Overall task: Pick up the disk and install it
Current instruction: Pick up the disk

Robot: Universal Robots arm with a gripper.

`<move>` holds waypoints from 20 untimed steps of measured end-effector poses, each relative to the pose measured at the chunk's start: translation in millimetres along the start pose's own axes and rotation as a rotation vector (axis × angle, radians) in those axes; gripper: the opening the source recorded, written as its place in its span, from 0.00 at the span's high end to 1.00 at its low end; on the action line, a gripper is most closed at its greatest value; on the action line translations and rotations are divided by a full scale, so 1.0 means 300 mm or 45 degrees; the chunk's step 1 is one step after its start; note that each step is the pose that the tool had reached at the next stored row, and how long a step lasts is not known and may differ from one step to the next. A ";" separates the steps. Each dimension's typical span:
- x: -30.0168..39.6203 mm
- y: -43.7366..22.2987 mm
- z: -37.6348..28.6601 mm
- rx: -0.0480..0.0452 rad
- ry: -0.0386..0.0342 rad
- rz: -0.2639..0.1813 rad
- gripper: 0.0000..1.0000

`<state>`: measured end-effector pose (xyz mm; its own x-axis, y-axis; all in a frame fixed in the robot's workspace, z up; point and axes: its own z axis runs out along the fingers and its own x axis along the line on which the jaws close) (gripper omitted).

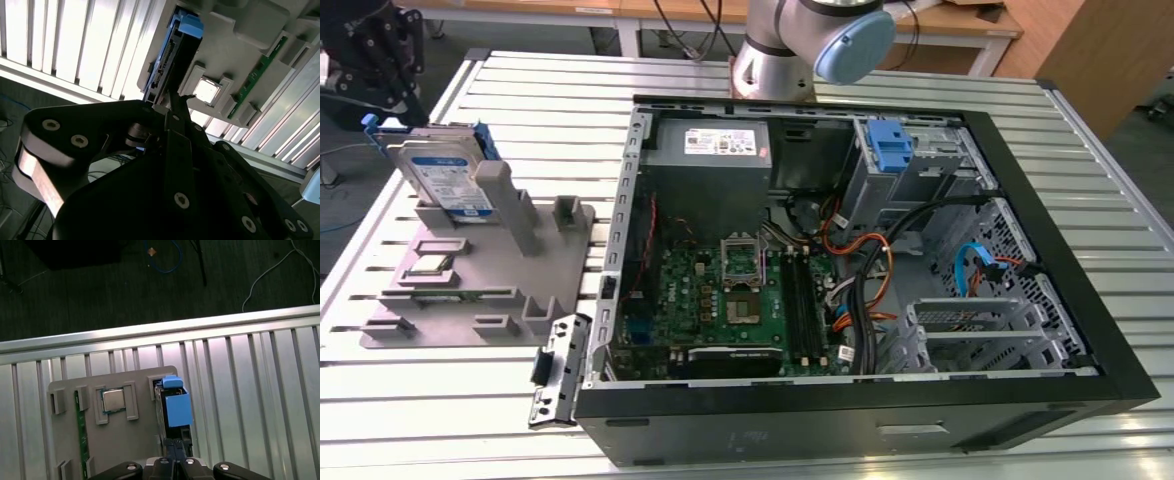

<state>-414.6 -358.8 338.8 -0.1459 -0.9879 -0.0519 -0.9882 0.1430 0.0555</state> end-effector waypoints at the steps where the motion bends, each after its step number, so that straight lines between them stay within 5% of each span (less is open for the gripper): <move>1: -0.001 0.000 0.001 0.000 -0.0016 0.000 0.90; 12: -0.009 0.001 0.008 -0.001 -0.0036 0.000 0.89; 20: -0.009 0.001 0.008 -0.001 -0.0036 0.000 0.53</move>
<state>-414.6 -355.9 336.4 -0.1458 -0.9878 -0.0547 -0.9882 0.1428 0.0559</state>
